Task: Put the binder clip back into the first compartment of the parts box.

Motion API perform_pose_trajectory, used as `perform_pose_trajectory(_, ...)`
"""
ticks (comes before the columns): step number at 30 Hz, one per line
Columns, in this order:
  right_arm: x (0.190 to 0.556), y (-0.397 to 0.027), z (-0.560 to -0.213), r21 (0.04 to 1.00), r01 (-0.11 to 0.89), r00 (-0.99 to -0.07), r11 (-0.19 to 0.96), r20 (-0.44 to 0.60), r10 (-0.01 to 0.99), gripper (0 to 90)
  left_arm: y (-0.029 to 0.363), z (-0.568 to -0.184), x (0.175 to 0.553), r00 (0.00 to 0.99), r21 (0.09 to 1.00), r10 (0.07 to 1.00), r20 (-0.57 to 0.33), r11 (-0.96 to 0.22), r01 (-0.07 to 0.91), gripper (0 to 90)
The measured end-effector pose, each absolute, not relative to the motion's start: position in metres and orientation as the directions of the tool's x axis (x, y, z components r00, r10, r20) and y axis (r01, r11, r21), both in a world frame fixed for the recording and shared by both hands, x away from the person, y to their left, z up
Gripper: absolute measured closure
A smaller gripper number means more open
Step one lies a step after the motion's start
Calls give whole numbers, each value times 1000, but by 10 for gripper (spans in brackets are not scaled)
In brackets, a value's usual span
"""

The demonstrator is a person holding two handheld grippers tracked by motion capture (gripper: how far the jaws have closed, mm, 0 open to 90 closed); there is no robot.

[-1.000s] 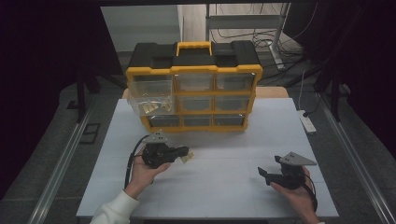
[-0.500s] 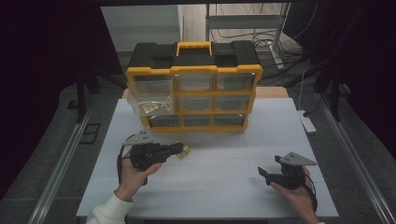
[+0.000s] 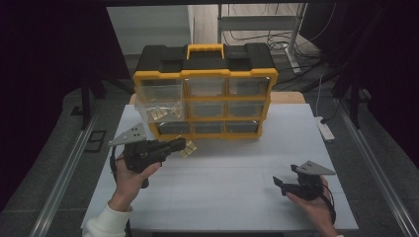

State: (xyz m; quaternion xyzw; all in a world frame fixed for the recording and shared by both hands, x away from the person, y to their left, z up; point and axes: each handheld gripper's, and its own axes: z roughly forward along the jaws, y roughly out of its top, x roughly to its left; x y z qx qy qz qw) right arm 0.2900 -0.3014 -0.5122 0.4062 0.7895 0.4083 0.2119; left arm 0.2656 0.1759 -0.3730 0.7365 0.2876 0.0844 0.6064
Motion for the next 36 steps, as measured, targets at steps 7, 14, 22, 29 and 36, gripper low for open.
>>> perform_pose_trajectory(7, 290, -302, -512, 818, 467, -581, 337, -4, 814, 163, 175, -355, 270, 825, 951, 527, -204, -94, 295, 891)
perform_pose_trajectory(14, 290, -302, -512, 817, 470, -580, 336, -2, 815, 163, 176, -339, 273, 821, 959, 539, -187, -82, 273, 890)
perform_pose_trajectory(22, 290, -302, -512, 817, 470, -576, 335, -4, 818, 162, 182, -312, 282, 814, 972, 558, -160, -56, 229, 891)
perform_pose_trajectory(29, 291, -303, -512, 819, 472, -577, 328, 6, 816, 163, 192, -300, 291, 793, 976, 585, -169, -14, 218, 891)
perform_pose_trajectory(36, 289, -306, -512, 820, 474, -574, 320, 12, 819, 163, 201, -289, 300, 767, 979, 617, -175, 28, 201, 890)
